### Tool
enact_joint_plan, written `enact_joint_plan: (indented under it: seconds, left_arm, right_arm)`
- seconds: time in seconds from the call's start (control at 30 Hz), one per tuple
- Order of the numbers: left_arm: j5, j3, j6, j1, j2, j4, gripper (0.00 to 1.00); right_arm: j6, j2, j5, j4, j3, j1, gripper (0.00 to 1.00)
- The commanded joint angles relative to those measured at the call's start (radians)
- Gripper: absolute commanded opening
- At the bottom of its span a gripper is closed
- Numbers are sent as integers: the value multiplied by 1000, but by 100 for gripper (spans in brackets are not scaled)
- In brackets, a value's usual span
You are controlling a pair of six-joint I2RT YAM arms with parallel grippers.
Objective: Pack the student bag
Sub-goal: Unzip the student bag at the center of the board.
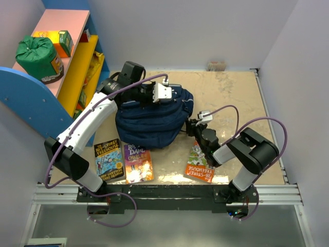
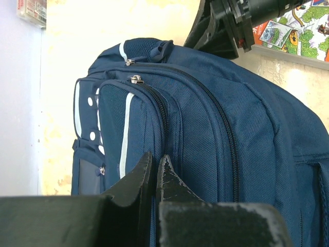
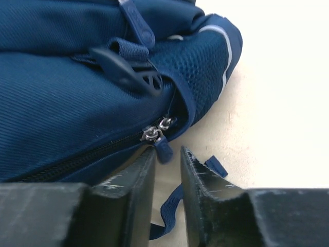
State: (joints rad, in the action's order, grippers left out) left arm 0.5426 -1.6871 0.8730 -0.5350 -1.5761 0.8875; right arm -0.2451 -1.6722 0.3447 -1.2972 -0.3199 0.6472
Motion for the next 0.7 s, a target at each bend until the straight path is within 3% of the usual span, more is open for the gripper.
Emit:
enact_joint_plan:
  seconds: [0.0, 0.2, 0.4, 0.5, 0.63, 0.67]
  left_arm:
    - [46, -59, -12, 1, 84, -88, 0]
    - [60, -63, -25, 1, 82, -94, 0]
    - [66, -77, -23, 1, 74, -67, 0]
    - [62, -66, -19, 1, 73, -59, 0]
    - [69, -56, -20, 1, 76, -61, 0]
    - [69, -51, -17, 1, 74, -61, 0]
  right_arm:
    - [23, -20, -36, -152, -31, 3, 38]
    - [15, -26, -10, -140, -39, 5, 48]
    - [21, -57, -1, -189, -42, 5, 39]
    - [26, -57, -27, -195, -38, 3, 26]
    - [33, -52, 3, -176, -34, 11, 0]
    - [32, -41, 17, -163, -36, 15, 0]
